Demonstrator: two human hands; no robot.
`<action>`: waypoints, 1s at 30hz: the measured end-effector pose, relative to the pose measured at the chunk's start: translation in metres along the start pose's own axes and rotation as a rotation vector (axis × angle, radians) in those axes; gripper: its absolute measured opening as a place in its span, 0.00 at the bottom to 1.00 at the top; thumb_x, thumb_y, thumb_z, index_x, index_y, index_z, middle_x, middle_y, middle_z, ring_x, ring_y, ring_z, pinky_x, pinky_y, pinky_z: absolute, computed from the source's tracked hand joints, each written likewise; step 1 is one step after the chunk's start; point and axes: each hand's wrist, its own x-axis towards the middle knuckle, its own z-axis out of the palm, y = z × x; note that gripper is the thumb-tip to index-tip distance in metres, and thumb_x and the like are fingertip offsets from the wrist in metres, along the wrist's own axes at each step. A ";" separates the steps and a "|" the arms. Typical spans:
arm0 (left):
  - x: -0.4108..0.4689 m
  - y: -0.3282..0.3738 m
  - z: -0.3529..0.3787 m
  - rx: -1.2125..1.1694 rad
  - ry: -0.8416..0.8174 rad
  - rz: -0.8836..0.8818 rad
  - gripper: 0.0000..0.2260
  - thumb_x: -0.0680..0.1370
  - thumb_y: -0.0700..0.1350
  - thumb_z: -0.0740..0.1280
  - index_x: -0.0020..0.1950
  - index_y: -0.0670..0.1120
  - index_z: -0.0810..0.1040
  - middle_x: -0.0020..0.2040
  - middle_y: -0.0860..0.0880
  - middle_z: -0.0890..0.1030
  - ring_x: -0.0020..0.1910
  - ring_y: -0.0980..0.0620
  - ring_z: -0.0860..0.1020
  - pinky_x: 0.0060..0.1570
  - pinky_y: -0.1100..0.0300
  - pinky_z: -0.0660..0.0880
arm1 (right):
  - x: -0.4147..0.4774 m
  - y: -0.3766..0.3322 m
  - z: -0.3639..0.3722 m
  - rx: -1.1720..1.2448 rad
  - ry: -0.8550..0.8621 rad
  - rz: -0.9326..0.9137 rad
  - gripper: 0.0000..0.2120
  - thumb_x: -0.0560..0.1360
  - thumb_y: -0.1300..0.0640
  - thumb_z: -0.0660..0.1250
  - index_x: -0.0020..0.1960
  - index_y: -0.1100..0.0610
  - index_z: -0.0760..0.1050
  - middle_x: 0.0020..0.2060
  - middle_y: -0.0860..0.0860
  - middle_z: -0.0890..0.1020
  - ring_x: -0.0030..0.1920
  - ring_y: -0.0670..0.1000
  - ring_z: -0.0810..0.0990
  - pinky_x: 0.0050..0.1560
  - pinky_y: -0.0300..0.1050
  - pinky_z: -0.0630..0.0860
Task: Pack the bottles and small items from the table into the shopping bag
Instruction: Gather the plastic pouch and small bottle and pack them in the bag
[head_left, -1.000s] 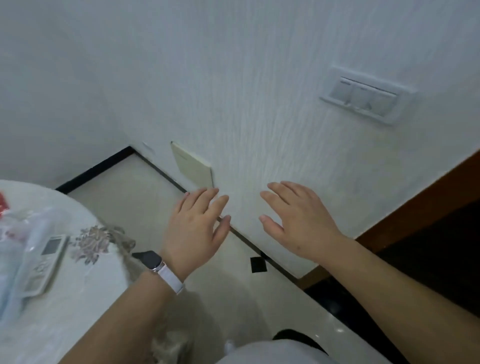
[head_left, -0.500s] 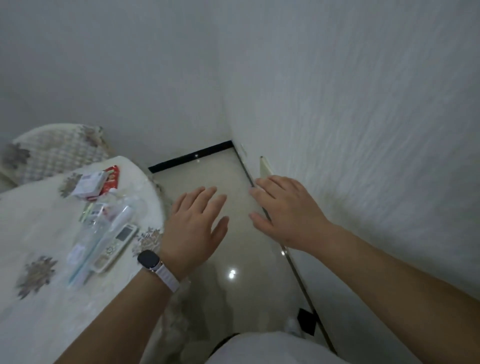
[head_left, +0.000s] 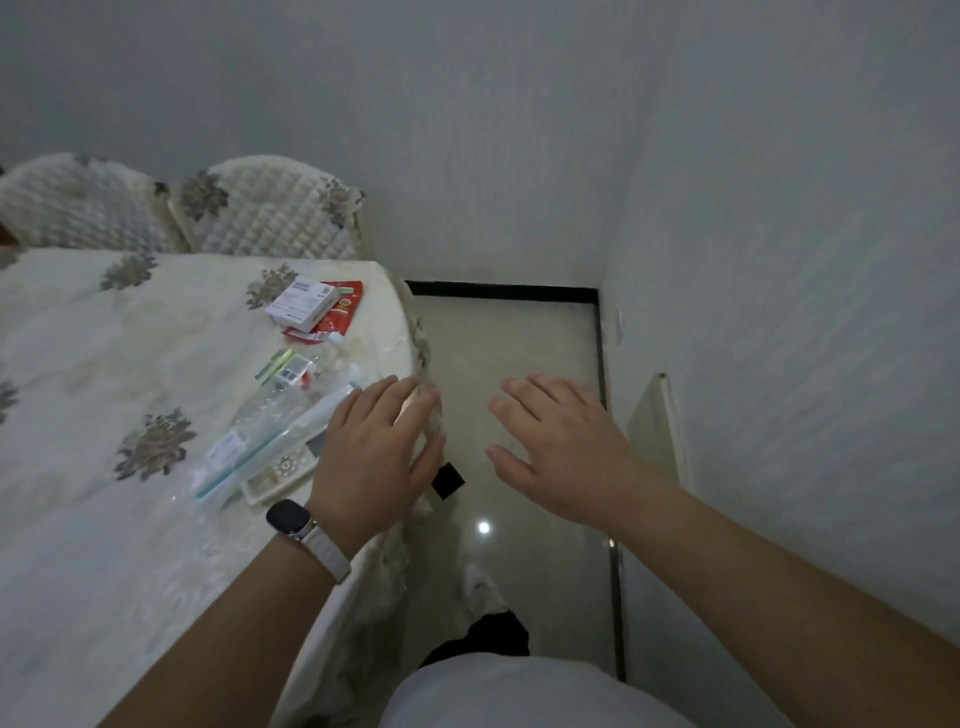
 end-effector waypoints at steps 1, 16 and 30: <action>0.009 -0.009 0.007 -0.008 -0.002 -0.025 0.19 0.78 0.54 0.61 0.65 0.47 0.78 0.65 0.44 0.79 0.66 0.41 0.74 0.64 0.43 0.69 | 0.014 0.004 0.004 0.000 -0.020 -0.007 0.23 0.77 0.42 0.58 0.62 0.55 0.77 0.62 0.54 0.78 0.62 0.58 0.75 0.63 0.55 0.71; 0.094 -0.139 0.048 -0.006 -0.004 -0.320 0.20 0.77 0.54 0.63 0.66 0.47 0.78 0.65 0.44 0.79 0.64 0.42 0.76 0.63 0.44 0.71 | 0.228 0.022 0.041 -0.003 -0.106 -0.233 0.24 0.77 0.41 0.55 0.65 0.54 0.75 0.63 0.53 0.78 0.62 0.57 0.76 0.63 0.54 0.71; 0.093 -0.186 0.076 0.115 -0.133 -0.840 0.20 0.77 0.54 0.59 0.63 0.46 0.80 0.62 0.44 0.80 0.60 0.41 0.78 0.60 0.44 0.75 | 0.381 0.026 0.130 0.224 -0.304 -0.644 0.25 0.76 0.41 0.57 0.66 0.53 0.75 0.64 0.52 0.78 0.65 0.56 0.74 0.64 0.54 0.70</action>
